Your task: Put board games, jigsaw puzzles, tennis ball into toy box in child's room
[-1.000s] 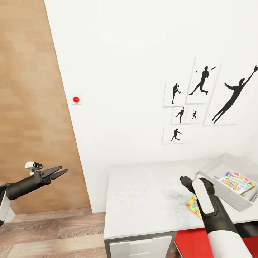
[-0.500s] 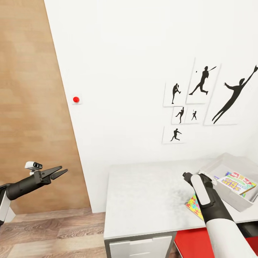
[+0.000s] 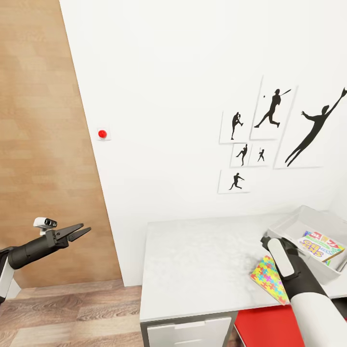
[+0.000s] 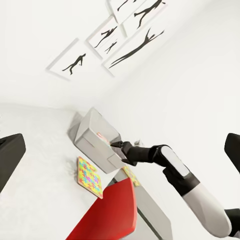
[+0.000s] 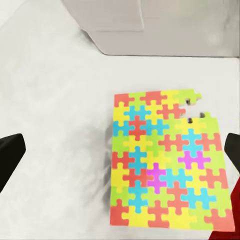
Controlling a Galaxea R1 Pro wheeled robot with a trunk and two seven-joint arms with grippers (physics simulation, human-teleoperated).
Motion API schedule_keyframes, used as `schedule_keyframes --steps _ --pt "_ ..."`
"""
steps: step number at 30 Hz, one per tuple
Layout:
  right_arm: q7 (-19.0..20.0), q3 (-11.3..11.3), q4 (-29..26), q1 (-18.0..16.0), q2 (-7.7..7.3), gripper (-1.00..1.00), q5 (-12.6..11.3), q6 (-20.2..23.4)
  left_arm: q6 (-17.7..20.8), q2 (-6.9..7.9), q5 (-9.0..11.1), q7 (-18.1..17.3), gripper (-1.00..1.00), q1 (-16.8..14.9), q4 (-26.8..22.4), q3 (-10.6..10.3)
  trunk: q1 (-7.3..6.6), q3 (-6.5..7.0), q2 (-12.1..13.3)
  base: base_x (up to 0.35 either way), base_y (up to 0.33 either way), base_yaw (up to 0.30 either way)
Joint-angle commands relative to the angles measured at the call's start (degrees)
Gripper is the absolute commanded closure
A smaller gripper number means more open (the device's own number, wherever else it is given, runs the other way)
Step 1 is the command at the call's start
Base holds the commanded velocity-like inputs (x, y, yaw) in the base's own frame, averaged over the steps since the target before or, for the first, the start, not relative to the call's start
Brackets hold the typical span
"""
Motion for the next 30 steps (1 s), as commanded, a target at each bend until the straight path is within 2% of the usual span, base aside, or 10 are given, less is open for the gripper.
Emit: schedule_keyframes --steps 1,3,9,20,30 --pt "-0.3 0.0 0.4 -0.1 -0.35 -1.00 -0.4 -0.1 0.6 0.01 -0.1 -0.2 -1.00 -0.1 0.0 0.0 0.04 -0.14 -0.1 0.000 0.000 0.000" --pt "-0.2 0.0 1.8 -0.1 -1.37 -1.00 -0.4 -1.0 0.5 0.01 -0.1 -0.2 -1.00 -0.1 0.0 0.0 0.04 -0.14 -0.1 0.000 0.000 0.000" --pt "0.2 0.1 4.0 -0.8 -2.32 -1.00 -0.4 -1.8 0.5 0.01 0.0 -0.2 -1.00 -0.1 0.0 0.0 0.04 -0.15 -0.1 0.000 0.000 0.000" --pt "0.3 0.2 5.7 -1.3 -3.49 -1.00 -0.4 -2.7 0.5 0.01 -0.1 -0.2 -1.00 -0.1 0.0 0.0 0.04 -0.58 -0.1 0.008 0.000 0.000" --pt "0.4 0.3 8.4 -1.3 -3.78 -1.00 -0.3 -3.8 0.5 0.01 -0.1 -0.2 -1.00 -0.1 0.1 0.0 0.04 -1.43 -0.1 0.082 0.000 0.000"
